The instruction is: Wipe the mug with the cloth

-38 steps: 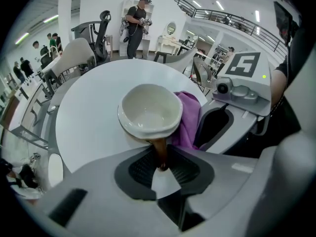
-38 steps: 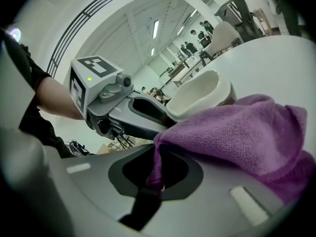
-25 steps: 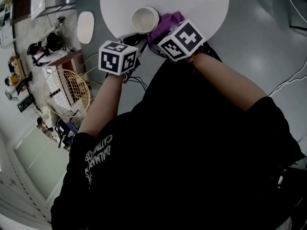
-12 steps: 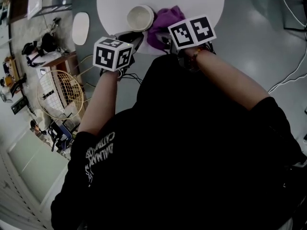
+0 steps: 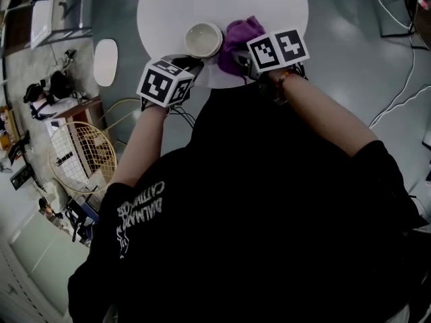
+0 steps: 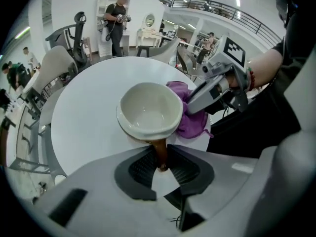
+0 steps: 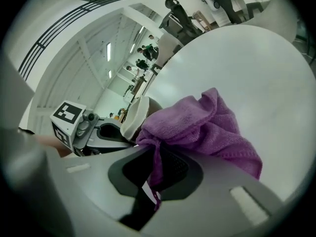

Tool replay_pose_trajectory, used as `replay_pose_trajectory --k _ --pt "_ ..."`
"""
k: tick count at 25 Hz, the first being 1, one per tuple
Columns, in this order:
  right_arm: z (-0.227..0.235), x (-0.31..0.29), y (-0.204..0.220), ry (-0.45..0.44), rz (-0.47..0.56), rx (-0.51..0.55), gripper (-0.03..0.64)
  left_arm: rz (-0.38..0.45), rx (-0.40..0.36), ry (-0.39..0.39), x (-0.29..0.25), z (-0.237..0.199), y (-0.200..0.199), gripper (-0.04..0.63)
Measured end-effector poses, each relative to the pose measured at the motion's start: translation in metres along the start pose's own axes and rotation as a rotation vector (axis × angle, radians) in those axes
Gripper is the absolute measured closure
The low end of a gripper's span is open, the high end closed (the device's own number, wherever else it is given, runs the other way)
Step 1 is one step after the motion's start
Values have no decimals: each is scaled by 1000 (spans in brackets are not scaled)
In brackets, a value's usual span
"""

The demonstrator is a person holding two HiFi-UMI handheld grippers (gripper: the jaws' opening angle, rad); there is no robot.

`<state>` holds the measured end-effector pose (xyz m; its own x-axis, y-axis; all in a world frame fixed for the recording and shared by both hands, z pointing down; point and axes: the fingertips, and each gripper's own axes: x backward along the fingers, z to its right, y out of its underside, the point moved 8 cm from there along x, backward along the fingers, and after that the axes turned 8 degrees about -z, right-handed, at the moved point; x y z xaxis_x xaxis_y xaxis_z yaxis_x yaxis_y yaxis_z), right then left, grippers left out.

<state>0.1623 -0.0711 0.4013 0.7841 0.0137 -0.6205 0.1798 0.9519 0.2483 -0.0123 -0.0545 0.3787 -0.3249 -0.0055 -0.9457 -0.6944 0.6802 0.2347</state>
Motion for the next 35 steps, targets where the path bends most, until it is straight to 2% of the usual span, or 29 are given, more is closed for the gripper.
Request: replay_pose_trajectory --k 10,17,24,27,31,35 --pt "-11 -12 3 149 60 -137 584 -129 -328 116 3 -27 5 523" --pt "-8 -14 0 180 106 -190 584 -132 -514 216 2 -42 -14 517" --pt "-10 -17 -3 258 130 -237 584 -192 -730 273 2 -54 -22 514" --pt "-11 -17 -6 270 121 -258 584 -224 -782 277 2 -61 -25 511" --pt "-12 -12 -11 280 106 -279 585 -343 -803 271 8 -69 -18 511" --pt "-9 1 -17 312 77 -255 586 -357 -837 298 10 -57 -25 509"
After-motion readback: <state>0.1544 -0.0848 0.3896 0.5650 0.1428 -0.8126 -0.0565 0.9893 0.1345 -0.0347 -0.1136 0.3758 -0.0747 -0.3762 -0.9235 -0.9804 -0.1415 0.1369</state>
